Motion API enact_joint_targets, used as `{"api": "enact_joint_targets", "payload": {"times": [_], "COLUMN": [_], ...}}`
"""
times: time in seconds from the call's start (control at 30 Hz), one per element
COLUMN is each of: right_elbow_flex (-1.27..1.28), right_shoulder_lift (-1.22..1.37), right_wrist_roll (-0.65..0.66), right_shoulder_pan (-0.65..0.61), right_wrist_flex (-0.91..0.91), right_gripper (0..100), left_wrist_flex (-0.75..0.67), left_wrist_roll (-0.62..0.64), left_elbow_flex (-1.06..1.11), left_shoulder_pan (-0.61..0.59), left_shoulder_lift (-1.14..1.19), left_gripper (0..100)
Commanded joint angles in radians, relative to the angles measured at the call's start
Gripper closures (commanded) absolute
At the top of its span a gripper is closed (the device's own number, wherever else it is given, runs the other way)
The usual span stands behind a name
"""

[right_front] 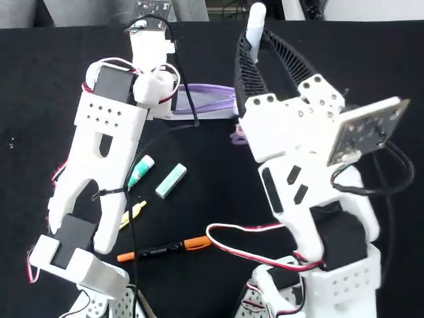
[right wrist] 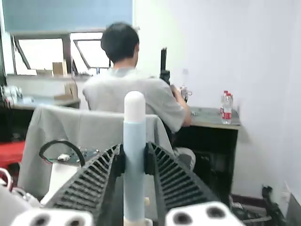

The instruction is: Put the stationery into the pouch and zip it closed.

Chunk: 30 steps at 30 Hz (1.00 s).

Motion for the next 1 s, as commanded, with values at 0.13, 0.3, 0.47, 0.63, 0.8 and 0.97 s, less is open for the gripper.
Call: {"api": "enact_joint_targets", "payload": {"times": [0.13, 0.3, 0.47, 0.63, 0.8, 0.97], "right_elbow_flex": [0.45, 0.648, 0.742, 0.773, 0.771, 0.777], "right_shoulder_lift": [-0.266, -0.334, -0.288, -0.203, -0.102, 0.019], "right_wrist_roll": [-0.066, -0.087, -0.083, -0.081, -0.072, -0.029], "right_shoulder_pan": [-0.015, -0.018, -0.018, -0.018, -0.018, -0.018], "right_wrist_flex": [-0.43, -0.635, -0.804, -0.957, -1.059, -1.142], "right_gripper": [98.8, 98.8, 98.8, 98.8, 98.8, 98.8], "left_wrist_flex": [-0.018, -0.018, -0.018, -0.017, -0.012, -0.014], "left_wrist_roll": [0.012, 0.012, 0.012, 0.012, 0.012, 0.012], "left_elbow_flex": [0.015, 0.015, 0.016, 0.016, 0.016, 0.016], "left_shoulder_pan": [0.025, 0.027, 0.027, 0.027, 0.027, 0.027], "left_shoulder_lift": [0.011, 0.012, 0.012, 0.012, 0.012, 0.012], "left_gripper": [97, 97, 97, 97, 97, 97]}}
